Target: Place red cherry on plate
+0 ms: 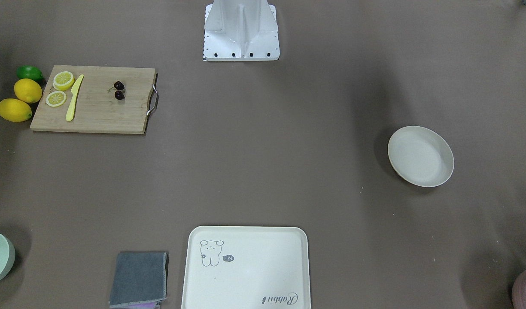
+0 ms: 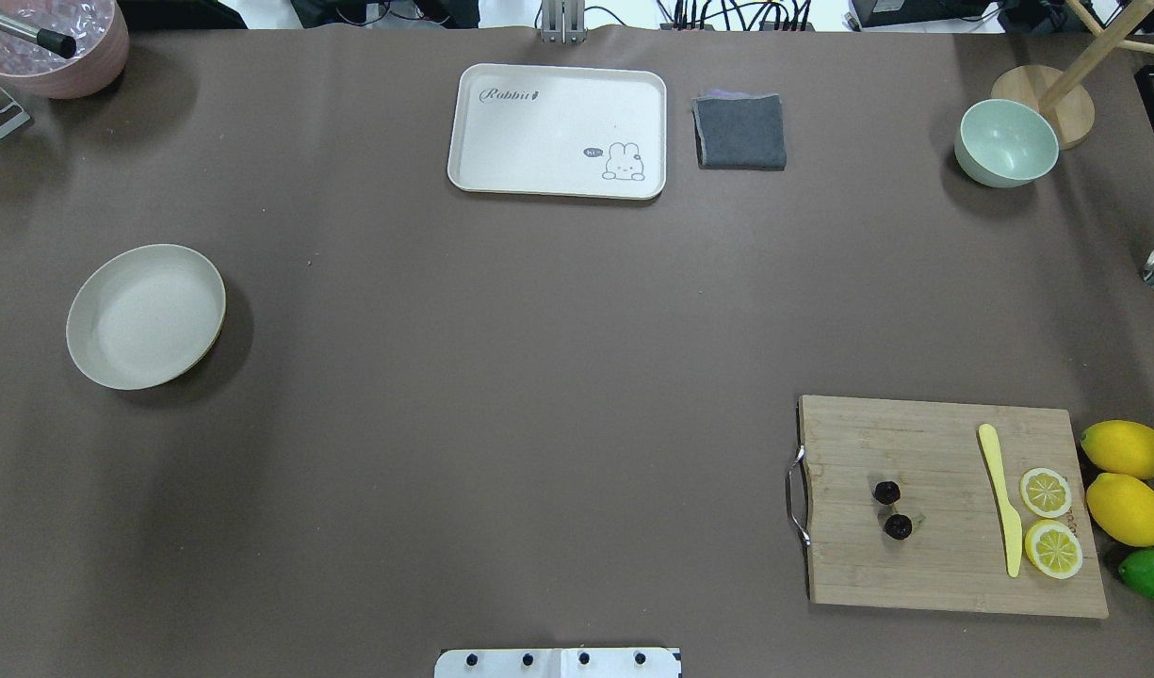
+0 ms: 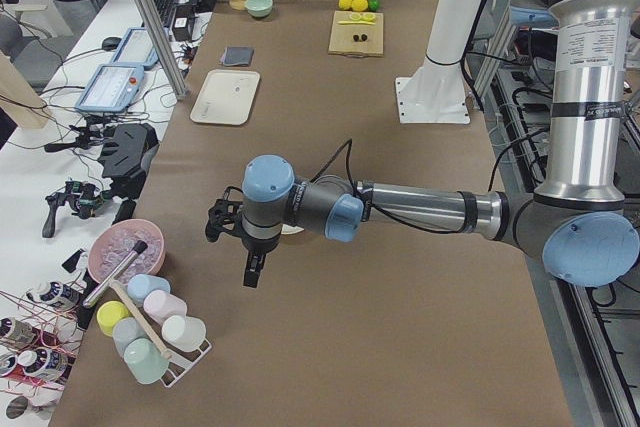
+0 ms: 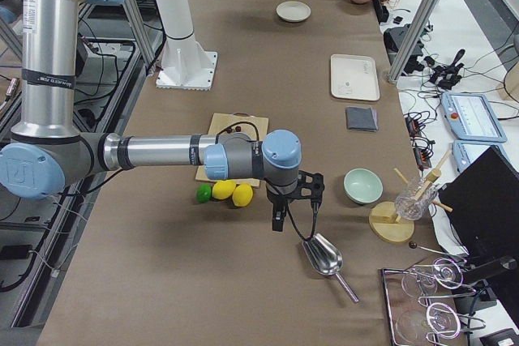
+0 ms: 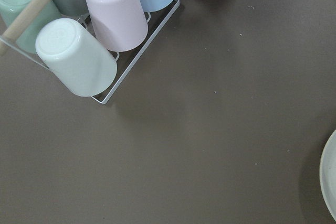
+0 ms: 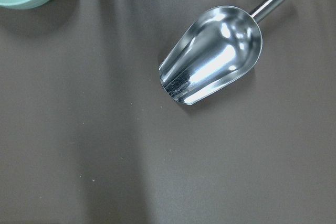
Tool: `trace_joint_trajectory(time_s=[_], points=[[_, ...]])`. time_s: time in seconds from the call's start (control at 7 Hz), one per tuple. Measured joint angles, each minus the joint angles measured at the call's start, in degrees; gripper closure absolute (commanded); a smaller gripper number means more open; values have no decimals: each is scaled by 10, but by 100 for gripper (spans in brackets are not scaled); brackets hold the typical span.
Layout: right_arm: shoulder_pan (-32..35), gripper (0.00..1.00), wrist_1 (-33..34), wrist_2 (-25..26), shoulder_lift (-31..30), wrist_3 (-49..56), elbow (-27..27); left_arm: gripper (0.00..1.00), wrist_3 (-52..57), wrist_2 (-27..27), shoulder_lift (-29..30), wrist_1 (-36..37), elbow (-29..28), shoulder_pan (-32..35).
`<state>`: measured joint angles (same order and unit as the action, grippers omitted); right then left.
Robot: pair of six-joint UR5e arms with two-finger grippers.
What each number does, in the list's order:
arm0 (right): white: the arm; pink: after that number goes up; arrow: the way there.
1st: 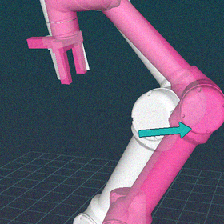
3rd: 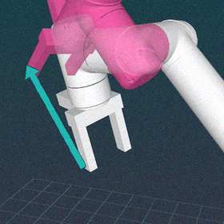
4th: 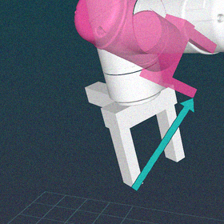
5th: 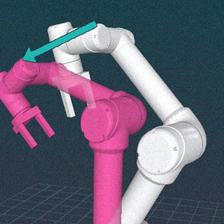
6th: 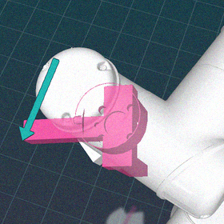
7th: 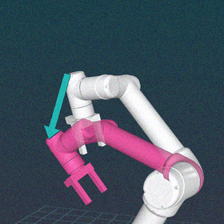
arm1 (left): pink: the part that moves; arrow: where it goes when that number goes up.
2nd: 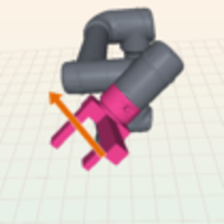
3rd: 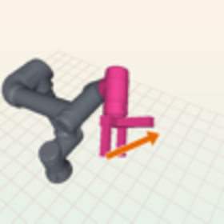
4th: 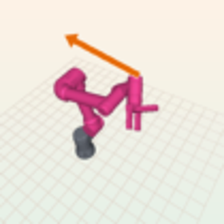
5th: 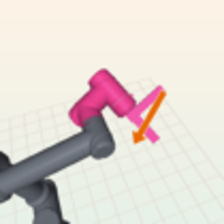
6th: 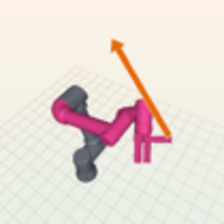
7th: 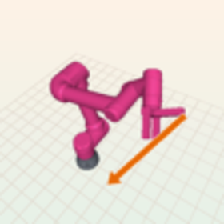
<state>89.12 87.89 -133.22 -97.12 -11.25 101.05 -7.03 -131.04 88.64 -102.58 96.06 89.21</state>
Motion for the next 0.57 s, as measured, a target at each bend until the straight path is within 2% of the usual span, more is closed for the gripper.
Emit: trace_joint_trajectory(time_s=[0.57], points=[[0,0,0,1,0,0,1,2,0,-4,-1,0,2,0]])
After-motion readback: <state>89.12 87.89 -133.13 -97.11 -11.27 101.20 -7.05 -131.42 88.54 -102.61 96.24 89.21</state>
